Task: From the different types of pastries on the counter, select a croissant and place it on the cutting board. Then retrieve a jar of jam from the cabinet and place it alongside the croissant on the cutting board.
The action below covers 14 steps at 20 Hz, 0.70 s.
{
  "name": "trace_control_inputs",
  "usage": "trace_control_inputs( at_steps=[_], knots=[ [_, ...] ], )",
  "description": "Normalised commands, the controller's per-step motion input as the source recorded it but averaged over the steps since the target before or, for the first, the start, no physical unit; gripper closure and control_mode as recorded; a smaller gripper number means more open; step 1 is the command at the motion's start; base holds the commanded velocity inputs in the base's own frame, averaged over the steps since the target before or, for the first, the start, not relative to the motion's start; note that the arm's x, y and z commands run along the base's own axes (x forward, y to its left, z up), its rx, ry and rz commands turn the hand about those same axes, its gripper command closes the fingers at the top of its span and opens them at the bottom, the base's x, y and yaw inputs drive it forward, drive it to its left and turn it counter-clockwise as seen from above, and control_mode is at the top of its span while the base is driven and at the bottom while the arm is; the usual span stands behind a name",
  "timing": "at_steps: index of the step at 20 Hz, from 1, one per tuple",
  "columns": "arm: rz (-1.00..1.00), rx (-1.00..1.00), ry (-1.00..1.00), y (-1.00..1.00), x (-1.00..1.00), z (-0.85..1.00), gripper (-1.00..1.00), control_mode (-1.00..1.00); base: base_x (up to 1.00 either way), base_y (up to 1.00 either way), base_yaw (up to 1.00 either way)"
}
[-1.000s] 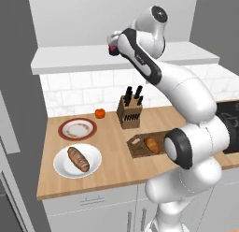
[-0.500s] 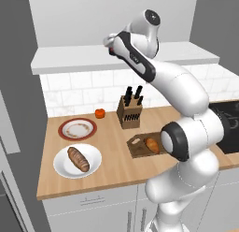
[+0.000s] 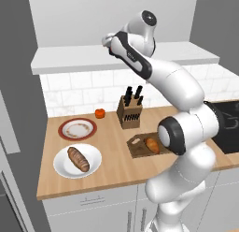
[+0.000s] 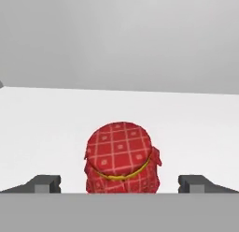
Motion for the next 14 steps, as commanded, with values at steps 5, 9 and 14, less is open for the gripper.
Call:
trace_control_inputs(
  at_steps=[5, 9, 14],
  knots=[
    [0.0, 0.02, 0.02, 0.01, 0.26, -0.02, -1.0, -1.0, 0.0, 0.0, 0.0],
    [0.0, 0.02, 0.05, 0.0, 0.19, -0.08, -1.0, -1.0, 0.0, 0.0, 0.0],
    [0.0, 0.02, 0.04, 0.06, 0.12, -0.07, -1.0, -1.0, 0.0, 0.0, 0.0]
  ],
)
